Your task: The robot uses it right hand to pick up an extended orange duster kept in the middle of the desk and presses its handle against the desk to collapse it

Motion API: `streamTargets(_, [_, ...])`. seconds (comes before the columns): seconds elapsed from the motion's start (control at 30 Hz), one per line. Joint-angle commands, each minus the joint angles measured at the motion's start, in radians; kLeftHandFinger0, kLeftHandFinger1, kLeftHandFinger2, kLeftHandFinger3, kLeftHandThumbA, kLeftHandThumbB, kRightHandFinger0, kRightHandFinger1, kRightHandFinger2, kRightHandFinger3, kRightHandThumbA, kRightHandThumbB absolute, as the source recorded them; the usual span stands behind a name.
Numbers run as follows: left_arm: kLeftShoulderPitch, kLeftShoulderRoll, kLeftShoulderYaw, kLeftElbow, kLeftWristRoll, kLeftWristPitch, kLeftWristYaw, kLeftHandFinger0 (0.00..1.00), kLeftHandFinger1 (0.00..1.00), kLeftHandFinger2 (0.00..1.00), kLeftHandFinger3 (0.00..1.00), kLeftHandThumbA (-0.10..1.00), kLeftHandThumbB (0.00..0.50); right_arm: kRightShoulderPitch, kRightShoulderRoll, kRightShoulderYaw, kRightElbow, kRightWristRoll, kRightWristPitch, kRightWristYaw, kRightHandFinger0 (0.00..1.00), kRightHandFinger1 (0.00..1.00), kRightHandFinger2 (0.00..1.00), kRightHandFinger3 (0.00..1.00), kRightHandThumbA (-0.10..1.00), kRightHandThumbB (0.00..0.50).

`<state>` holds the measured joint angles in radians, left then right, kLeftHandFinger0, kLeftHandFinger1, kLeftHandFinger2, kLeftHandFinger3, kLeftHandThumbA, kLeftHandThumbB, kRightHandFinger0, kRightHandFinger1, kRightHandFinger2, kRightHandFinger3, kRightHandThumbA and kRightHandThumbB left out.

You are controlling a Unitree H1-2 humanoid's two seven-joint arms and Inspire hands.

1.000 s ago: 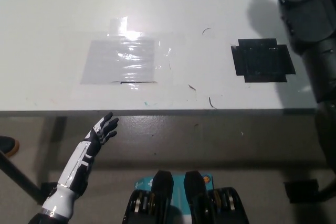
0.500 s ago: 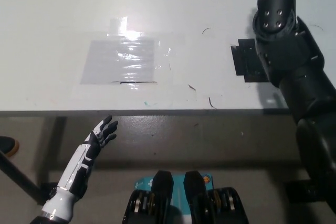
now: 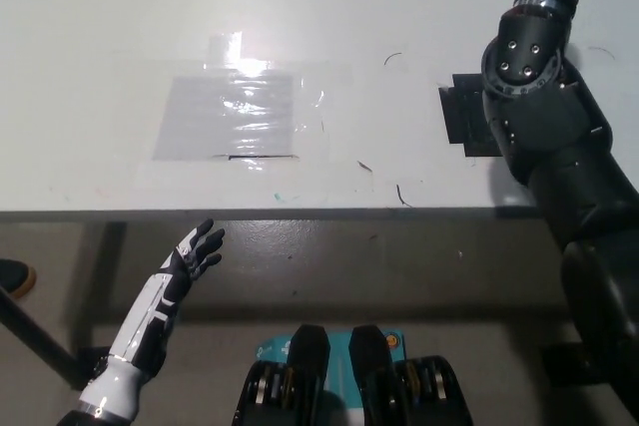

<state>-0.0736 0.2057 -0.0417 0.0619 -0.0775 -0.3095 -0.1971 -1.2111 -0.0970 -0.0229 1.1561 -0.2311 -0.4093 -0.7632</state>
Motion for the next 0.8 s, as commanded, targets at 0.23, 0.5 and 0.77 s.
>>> streamTargets(0.23, [-0.015, 0.013, 0.008, -0.009, -0.006, -0.034, -0.011, 1.0, 1.0, 1.0, 1.0, 1.0, 0.174, 0.053, 0.019, 0.023, 0.019, 0.072, -0.061, 0.014, 0.0, 0.0, 0.22, 0.45, -0.1, 0.086])
streamTargets(0.5, [-0.021, 0.014, 0.008, -0.015, 0.016, -0.024, -0.002, 1.0, 1.0, 1.0, 1.0, 1.0, 0.167, 0.128, 0.018, 0.147, 0.141, 0.022, -0.061, 0.083, 0.0, 0.0, 0.35, 0.41, -0.1, 0.134])
streamTargets(0.77, [-0.027, 0.015, 0.007, -0.01, 0.012, -0.031, -0.006, 1.0, 1.0, 1.0, 1.0, 1.0, 0.166, 0.199, 0.012, 0.142, 0.209, 0.043, -0.061, 0.221, 0.0, 0.05, 0.33, 0.26, -0.1, 0.167])
